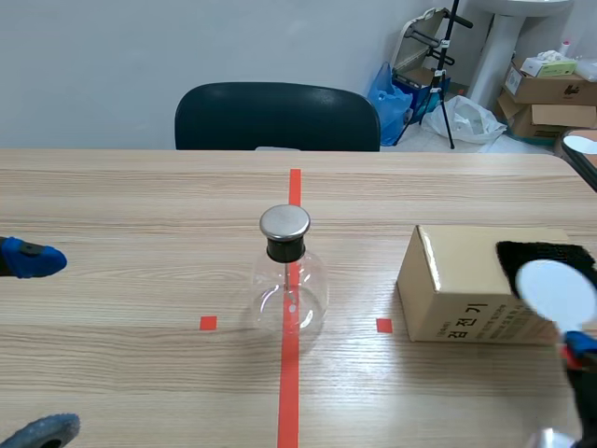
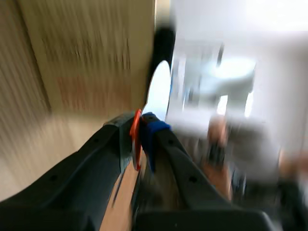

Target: Do the electroscope experiment

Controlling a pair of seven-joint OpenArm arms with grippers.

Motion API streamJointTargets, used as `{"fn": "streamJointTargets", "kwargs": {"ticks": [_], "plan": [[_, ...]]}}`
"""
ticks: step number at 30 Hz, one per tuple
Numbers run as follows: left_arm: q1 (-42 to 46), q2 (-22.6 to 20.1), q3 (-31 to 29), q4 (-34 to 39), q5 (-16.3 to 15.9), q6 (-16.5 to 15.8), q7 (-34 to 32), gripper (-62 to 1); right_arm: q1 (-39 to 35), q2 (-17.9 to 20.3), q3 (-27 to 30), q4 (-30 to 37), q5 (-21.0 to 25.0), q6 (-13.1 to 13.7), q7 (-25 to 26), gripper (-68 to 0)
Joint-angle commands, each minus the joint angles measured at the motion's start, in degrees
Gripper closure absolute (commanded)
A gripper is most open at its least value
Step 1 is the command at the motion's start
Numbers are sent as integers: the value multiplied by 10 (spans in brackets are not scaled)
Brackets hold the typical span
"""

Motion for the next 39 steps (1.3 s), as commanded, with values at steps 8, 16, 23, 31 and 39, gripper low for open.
{"fn": "streamJointTargets", "kwargs": {"ticks": [8, 16, 23, 31, 39], "plan": [[0, 4, 1, 2, -12, -1, -10, -623, 1, -2, -7, 5, 5, -28, -14, -9], [0, 4, 1, 2, -13, -1, -10, -623, 2, -3, -3, 5, 12, -28, 1, -8], [0, 4, 1, 2, -13, -1, -10, -623, 1, -2, -3, 5, 1, -28, 22, -9], [0, 4, 1, 2, -13, -1, -10, -623, 1, -2, 0, 5, -10, -28, 23, -8], [0, 4, 1, 2, -13, -1, -10, -623, 3, -2, 1, 5, -10, -28, 5, -8]]}}
